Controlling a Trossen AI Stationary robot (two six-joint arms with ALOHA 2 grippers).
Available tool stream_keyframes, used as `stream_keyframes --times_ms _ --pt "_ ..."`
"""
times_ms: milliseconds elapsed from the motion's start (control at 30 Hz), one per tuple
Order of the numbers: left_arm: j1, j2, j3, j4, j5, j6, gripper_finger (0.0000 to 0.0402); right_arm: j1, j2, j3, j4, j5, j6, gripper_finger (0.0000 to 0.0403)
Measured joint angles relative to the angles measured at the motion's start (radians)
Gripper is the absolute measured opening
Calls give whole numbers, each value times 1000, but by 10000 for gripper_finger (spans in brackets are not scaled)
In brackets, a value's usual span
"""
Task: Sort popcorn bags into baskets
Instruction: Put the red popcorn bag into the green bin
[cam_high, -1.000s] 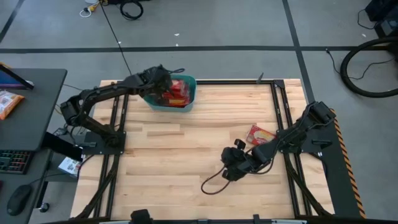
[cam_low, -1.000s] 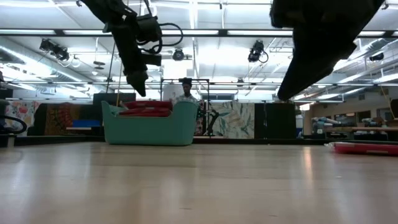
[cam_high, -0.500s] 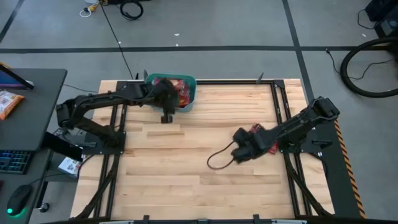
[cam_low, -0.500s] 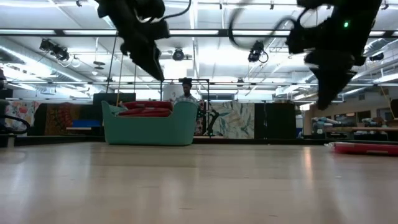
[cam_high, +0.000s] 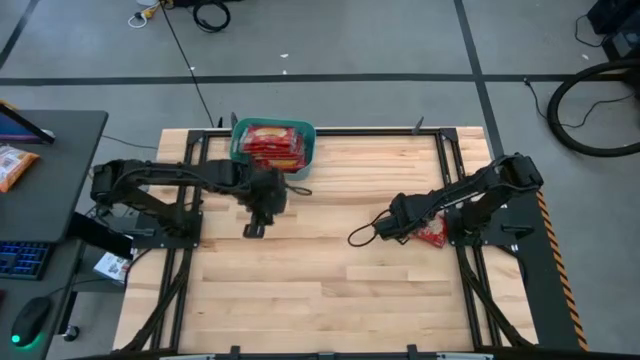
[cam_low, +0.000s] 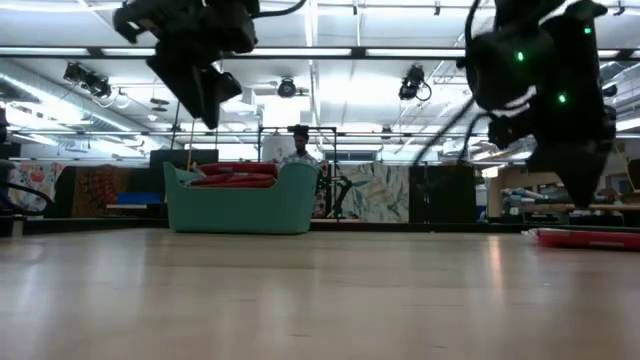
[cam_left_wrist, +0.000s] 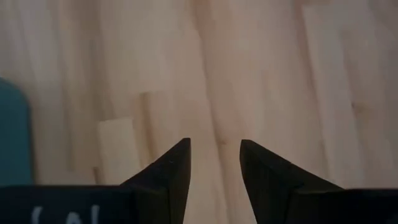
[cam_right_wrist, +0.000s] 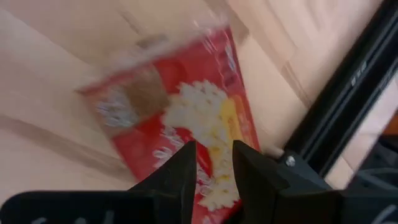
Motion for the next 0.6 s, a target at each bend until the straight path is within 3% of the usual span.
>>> stream_keyframes --times_ms 167,333,600 --pt "-58 0 0 -15 -1 -31 144 -47 0 -79 64 -28 -71 109" --pt "-107 -1 0 -18 -2 -31 144 -73 -1 -127 243 -60 -198 109" --pt "-177 -1 0 46 -18 -30 144 -32 1 -44 725 -102 -397 102"
